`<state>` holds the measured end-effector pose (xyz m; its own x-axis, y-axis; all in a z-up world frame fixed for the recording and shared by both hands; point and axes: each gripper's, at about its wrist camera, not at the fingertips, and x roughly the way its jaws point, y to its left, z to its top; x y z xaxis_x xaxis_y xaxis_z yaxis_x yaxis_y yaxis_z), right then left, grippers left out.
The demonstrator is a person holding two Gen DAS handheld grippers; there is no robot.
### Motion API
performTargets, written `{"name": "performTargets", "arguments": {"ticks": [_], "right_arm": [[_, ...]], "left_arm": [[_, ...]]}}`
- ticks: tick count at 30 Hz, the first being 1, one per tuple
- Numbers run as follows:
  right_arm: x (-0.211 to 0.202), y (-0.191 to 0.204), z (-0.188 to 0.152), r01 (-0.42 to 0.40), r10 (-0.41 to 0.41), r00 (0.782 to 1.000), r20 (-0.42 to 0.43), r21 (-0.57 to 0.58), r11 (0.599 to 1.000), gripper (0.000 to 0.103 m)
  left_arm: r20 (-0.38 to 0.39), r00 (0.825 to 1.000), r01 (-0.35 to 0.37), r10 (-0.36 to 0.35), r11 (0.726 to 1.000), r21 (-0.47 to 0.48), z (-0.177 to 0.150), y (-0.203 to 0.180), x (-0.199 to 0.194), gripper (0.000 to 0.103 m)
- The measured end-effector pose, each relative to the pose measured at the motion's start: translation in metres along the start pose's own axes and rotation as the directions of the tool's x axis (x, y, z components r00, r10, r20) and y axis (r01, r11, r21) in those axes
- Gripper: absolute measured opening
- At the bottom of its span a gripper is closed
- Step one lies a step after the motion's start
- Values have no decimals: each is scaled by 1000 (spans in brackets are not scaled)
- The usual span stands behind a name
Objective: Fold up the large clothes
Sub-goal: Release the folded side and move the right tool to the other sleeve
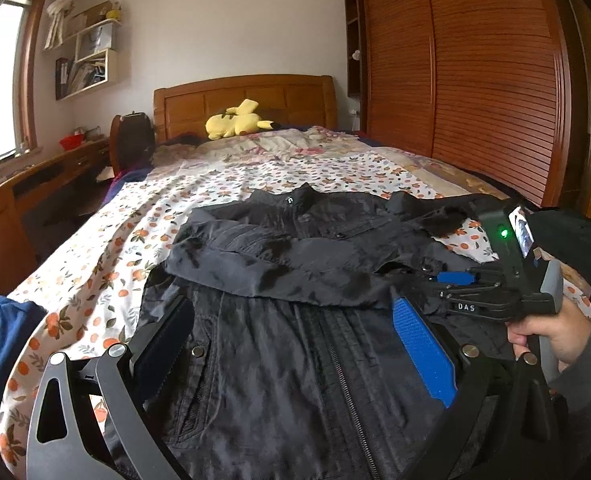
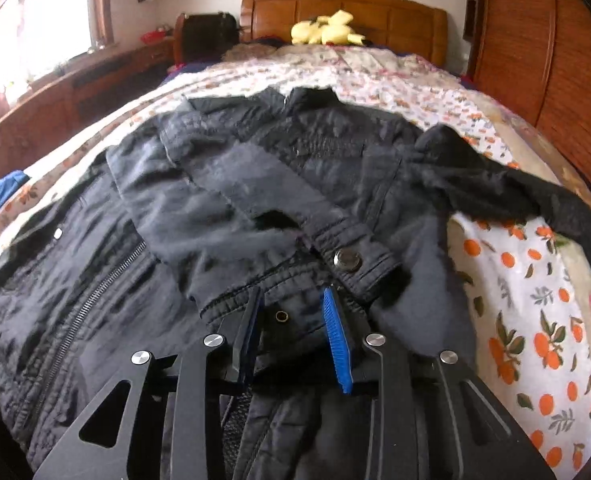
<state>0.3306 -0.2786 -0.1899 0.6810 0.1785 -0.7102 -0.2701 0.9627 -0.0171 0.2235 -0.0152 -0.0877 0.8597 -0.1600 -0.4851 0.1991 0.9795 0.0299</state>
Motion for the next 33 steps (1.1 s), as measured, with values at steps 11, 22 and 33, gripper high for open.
{"name": "performTargets", "arguments": {"ticks": [11, 22, 33], "right_arm": [[-59, -25, 14, -9, 4, 989, 149, 35, 999, 31], [-69, -50, 17, 55, -72, 977, 201, 89, 995, 38], [-58, -55, 16, 76, -90, 977, 192, 83, 994, 44]], "left_arm": [[5, 999, 49, -49, 999, -5, 14, -19, 29, 100], [-1, 997, 80, -80, 997, -2, 10, -25, 102, 100], [-33, 995, 96, -97, 995, -25, -18, -22, 142, 100]]}}
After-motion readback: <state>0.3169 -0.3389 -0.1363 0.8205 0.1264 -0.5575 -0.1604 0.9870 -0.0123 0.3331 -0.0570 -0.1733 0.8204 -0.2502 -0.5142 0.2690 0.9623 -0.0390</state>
